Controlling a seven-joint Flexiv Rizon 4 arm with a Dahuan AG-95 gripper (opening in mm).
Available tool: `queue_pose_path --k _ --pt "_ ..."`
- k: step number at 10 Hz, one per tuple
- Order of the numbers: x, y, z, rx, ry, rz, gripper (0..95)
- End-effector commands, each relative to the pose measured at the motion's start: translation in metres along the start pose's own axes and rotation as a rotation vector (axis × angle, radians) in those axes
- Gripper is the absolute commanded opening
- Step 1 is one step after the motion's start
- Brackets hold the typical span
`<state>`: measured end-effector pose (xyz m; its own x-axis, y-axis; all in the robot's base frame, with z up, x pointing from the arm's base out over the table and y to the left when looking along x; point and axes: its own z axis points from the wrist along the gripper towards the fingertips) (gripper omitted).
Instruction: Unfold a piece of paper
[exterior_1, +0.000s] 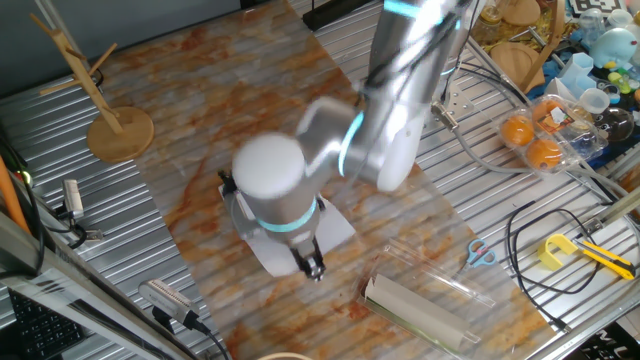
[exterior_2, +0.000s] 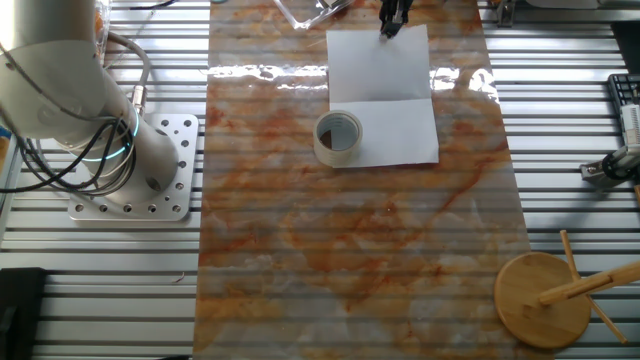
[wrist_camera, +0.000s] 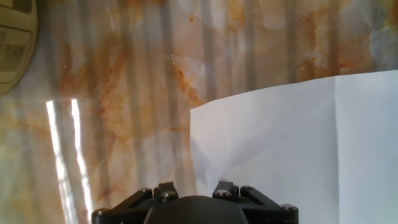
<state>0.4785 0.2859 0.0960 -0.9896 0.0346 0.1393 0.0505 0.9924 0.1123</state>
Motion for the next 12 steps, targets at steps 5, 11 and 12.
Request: queue_pose_path --k 5,11,12 --pt "0.0062 0.0012 -0.0172 -0.019 0.004 0.0 38.0" --pt "0.0065 0.0008 -0.0184 -0.003 0.001 0.005 38.0" --pt "0.0075 0.0006 -0.0211 -0.002 0.002 0.004 38.0"
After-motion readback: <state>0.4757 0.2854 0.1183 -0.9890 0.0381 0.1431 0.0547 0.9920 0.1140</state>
